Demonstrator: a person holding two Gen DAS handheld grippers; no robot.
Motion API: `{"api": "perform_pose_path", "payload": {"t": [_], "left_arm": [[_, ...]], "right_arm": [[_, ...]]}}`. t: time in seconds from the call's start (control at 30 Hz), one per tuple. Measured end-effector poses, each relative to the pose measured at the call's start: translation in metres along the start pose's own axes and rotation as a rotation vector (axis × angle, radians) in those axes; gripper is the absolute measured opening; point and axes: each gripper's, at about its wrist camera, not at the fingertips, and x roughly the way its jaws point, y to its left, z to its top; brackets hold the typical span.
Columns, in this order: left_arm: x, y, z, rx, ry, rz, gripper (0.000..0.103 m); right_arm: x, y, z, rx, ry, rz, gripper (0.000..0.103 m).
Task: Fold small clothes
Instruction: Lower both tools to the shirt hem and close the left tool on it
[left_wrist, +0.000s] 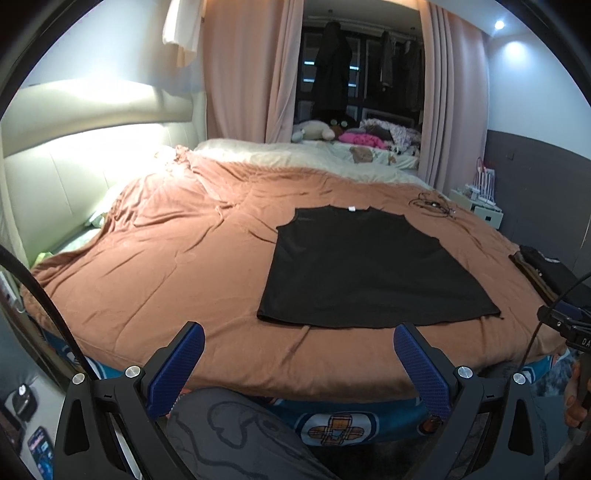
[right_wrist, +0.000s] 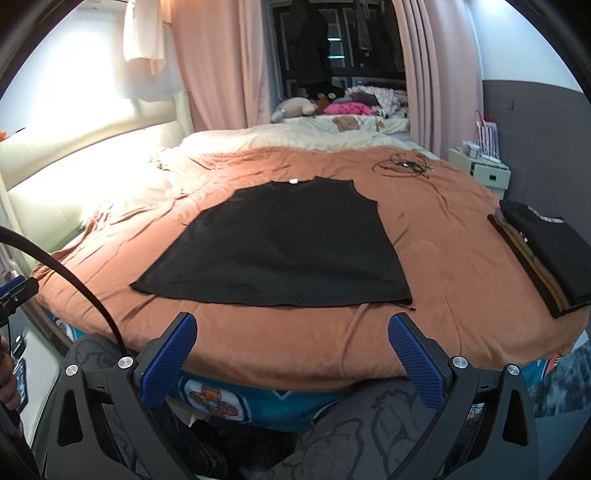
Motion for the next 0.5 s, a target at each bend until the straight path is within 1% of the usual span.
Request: {"api": "perform_pose_path", "payload": {"t": [0.2,0.3,0.5], "left_arm": [[0.05,0.009,0.009,-0.001,0.079,0.002,0.102],[0.073,0.011,0.011,0.002,0.117,0.001,0.102],[0.11,0.016,0.009,-0.007,0.186,-0.014,0.088]], "right_arm": [[0.029,-0.013,0.018,0.041,0.047,-0.034,0.103],[0.043,-0.013,0.025,0.051,0.068,-0.057,0.103],[0.072,-0.018,0.035,0.109,0.125,-0.078,0.103]]}}
